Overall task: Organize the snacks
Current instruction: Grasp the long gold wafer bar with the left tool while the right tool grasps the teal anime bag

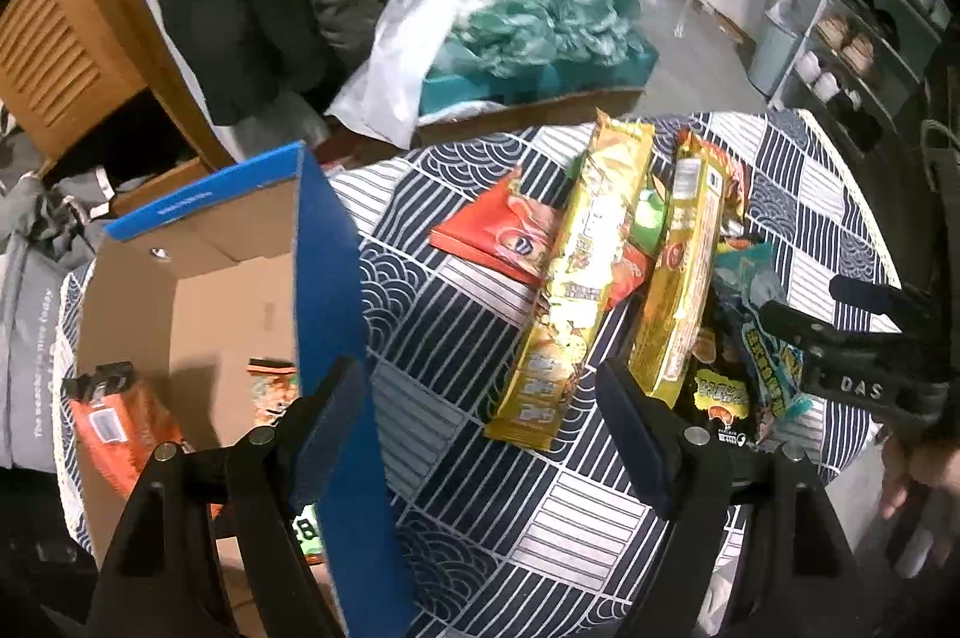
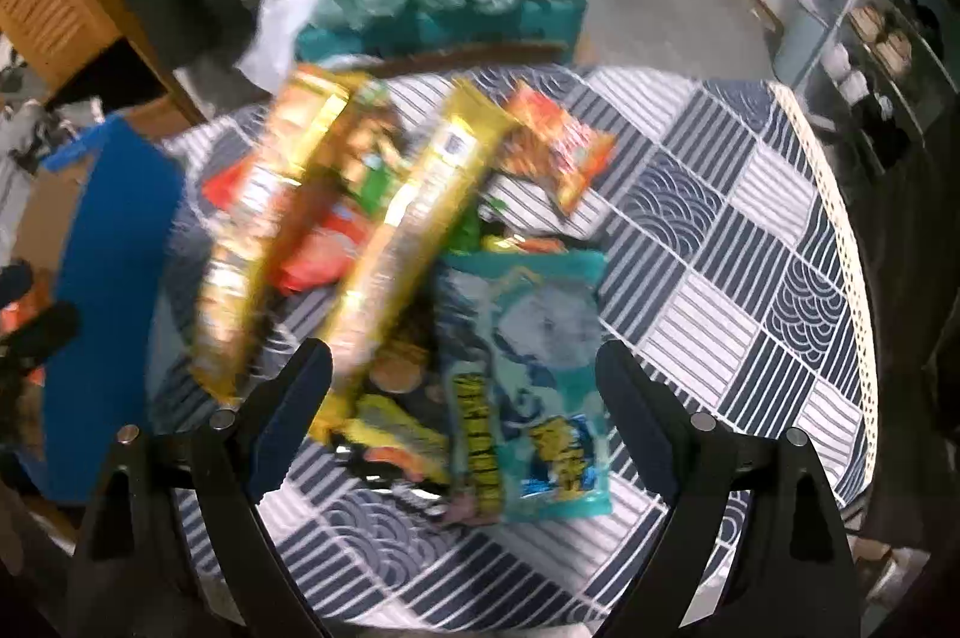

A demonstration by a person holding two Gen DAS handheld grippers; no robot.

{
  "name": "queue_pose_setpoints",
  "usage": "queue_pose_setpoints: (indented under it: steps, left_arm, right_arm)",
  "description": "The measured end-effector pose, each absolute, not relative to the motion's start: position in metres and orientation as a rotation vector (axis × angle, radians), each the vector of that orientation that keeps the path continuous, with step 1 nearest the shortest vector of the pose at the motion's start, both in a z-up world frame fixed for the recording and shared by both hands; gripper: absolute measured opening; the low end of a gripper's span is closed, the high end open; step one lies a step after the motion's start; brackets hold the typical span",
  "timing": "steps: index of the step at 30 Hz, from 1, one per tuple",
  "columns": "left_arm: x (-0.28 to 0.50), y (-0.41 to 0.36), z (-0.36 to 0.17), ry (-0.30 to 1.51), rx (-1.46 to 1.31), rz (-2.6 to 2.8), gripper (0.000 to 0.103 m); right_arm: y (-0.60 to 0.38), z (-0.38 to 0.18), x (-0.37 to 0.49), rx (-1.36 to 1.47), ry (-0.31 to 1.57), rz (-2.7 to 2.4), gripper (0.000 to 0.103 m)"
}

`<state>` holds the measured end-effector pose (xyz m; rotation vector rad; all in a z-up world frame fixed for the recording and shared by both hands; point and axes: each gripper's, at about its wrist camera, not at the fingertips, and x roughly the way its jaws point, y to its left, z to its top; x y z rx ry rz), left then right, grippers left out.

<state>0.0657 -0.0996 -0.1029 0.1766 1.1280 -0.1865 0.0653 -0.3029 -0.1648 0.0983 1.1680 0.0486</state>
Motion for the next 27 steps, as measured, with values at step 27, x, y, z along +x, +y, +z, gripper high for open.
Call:
queue_pose_setpoints:
  steps: [27]
  left_arm:
    - [0.113, -0.148, -0.174, 1.212, 0.262, -0.203, 0.080]
  right_arm:
    - [-0.333, -0.249, 0.087, 0.220, 1.313, 0.078, 0.089]
